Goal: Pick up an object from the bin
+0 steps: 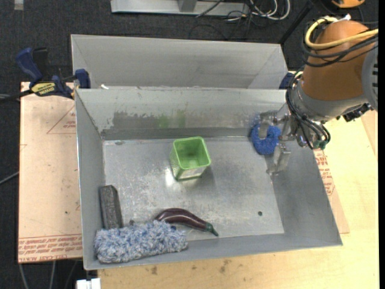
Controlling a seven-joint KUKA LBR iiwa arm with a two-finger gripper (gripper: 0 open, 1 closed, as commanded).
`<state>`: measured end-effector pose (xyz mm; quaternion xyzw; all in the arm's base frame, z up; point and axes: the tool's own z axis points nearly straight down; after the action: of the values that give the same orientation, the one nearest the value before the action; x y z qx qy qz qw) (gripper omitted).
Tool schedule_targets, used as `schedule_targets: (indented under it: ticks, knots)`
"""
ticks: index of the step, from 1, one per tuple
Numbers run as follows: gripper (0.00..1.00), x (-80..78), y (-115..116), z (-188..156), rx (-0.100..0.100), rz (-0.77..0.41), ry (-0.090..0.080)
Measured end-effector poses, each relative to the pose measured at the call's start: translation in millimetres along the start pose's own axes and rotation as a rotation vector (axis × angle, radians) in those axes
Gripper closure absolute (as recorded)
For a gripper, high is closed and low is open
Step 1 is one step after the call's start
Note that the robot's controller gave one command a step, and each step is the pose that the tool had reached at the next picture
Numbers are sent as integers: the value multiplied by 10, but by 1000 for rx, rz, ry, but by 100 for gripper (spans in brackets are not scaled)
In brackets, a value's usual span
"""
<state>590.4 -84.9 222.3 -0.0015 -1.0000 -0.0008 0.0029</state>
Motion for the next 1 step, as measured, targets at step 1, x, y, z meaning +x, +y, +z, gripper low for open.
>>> schedule_targets:
  ticks: [1]
  knots:
    - [0,-11,4,-49,1,-2,-8]
